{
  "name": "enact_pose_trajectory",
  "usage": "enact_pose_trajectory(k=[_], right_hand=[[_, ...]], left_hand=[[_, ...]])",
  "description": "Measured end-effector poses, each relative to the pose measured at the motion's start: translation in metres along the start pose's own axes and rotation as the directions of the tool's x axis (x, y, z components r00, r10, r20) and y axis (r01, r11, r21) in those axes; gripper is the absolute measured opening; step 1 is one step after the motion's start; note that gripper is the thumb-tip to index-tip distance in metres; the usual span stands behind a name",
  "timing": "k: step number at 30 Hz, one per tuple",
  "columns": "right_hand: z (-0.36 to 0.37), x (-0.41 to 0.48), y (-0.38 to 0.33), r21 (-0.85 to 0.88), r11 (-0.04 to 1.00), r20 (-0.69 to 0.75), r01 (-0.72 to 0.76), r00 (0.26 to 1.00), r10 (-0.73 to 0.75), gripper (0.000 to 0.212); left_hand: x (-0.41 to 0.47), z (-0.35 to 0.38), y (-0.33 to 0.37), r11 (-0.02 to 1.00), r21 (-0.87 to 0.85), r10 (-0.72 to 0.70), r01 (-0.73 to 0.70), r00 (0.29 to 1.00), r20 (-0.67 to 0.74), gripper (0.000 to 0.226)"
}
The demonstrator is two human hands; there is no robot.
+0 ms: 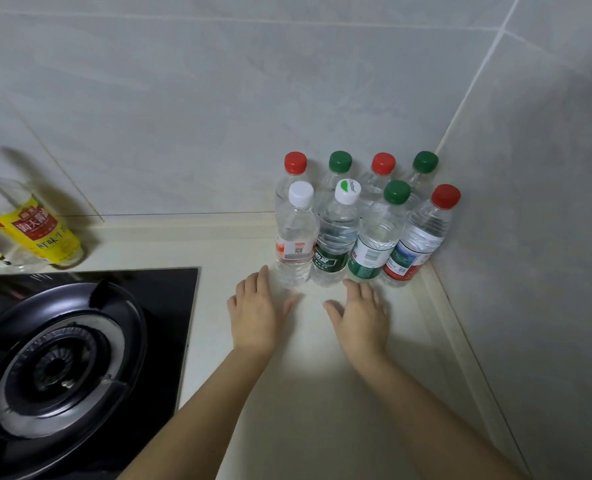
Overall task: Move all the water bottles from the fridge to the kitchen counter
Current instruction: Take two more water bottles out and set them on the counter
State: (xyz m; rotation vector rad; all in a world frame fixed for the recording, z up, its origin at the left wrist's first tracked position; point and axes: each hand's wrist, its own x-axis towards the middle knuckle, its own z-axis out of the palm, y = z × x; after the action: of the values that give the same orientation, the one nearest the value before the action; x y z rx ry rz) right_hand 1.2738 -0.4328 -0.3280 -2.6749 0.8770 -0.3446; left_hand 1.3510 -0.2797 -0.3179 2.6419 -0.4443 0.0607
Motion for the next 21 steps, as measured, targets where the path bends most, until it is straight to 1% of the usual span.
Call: enact_pose_trajectory(k=[1, 3, 4, 6, 8, 10, 11, 13, 15, 17, 19, 21], right_hand=[[-0.003, -0.011, 0.002, -0.075, 0.996, -0.012, 0.048, 0.999, -0.050, 0.055], [-0.011, -0.039, 0.002, -0.138, 0.981, 0.017, 0.133, 0.991, -0.132, 0.055], [-0.017, -0.054, 0.001, -0.149, 0.976, 0.048, 0.160, 0.987, -0.154, 0.056], [-0.031, -0.080, -0.001, -0.164, 0.968, 0.117, 0.192, 0.978, -0.174, 0.061], [-0.049, -0.106, -0.003, -0.183, 0.963, 0.182, 0.198, 0.969, -0.165, 0.063], [-0.072, -0.135, -0.003, -0.195, 0.965, 0.236, 0.174, 0.964, -0.126, 0.064], [-0.085, -0.151, -0.002, -0.205, 0.967, 0.260, 0.152, 0.961, -0.096, 0.065], [-0.114, -0.186, 0.001, -0.233, 0.969, 0.276, 0.079, 0.961, -0.012, 0.068], [-0.140, -0.223, 0.008, -0.275, 0.961, 0.263, -0.024, 0.960, 0.100, 0.072], [-0.167, -0.262, 0.016, -0.311, 0.939, 0.162, -0.148, 0.965, 0.206, 0.070], [-0.195, -0.301, 0.023, -0.333, 0.896, 0.025, -0.295, 0.947, 0.321, 0.064], [-0.226, -0.341, 0.033, -0.314, 0.842, -0.101, -0.438, 0.898, 0.429, 0.061]], left_hand=[[-0.014, -0.006, -0.004, 0.998, 0.042, 0.050, -0.049, 0.999, -0.018, 0.080], [-0.044, -0.017, -0.011, 0.981, 0.136, 0.144, -0.140, 0.990, -0.015, 0.081], [-0.059, -0.024, -0.014, 0.970, 0.170, 0.176, -0.175, 0.984, 0.010, 0.080], [-0.087, -0.036, -0.017, 0.958, 0.197, 0.198, -0.208, 0.978, 0.072, 0.077], [-0.114, -0.051, -0.016, 0.960, 0.177, 0.193, -0.216, 0.972, 0.137, 0.076], [-0.139, -0.065, -0.013, 0.963, 0.123, 0.214, -0.241, 0.956, 0.201, 0.077], [-0.151, -0.071, -0.010, 0.959, 0.094, 0.241, -0.268, 0.943, 0.229, 0.078], [-0.172, -0.083, -0.001, 0.933, 0.020, 0.343, -0.361, 0.902, 0.262, 0.077], [-0.190, -0.093, 0.015, 0.890, -0.078, 0.451, -0.449, 0.842, 0.297, 0.075], [-0.211, -0.102, 0.039, 0.818, -0.171, 0.574, -0.550, 0.756, 0.314, 0.073], [-0.236, -0.112, 0.068, 0.709, -0.250, 0.704, -0.660, 0.640, 0.308, 0.071], [-0.263, -0.122, 0.101, 0.574, -0.337, 0.818, -0.746, 0.498, 0.289, 0.068]])
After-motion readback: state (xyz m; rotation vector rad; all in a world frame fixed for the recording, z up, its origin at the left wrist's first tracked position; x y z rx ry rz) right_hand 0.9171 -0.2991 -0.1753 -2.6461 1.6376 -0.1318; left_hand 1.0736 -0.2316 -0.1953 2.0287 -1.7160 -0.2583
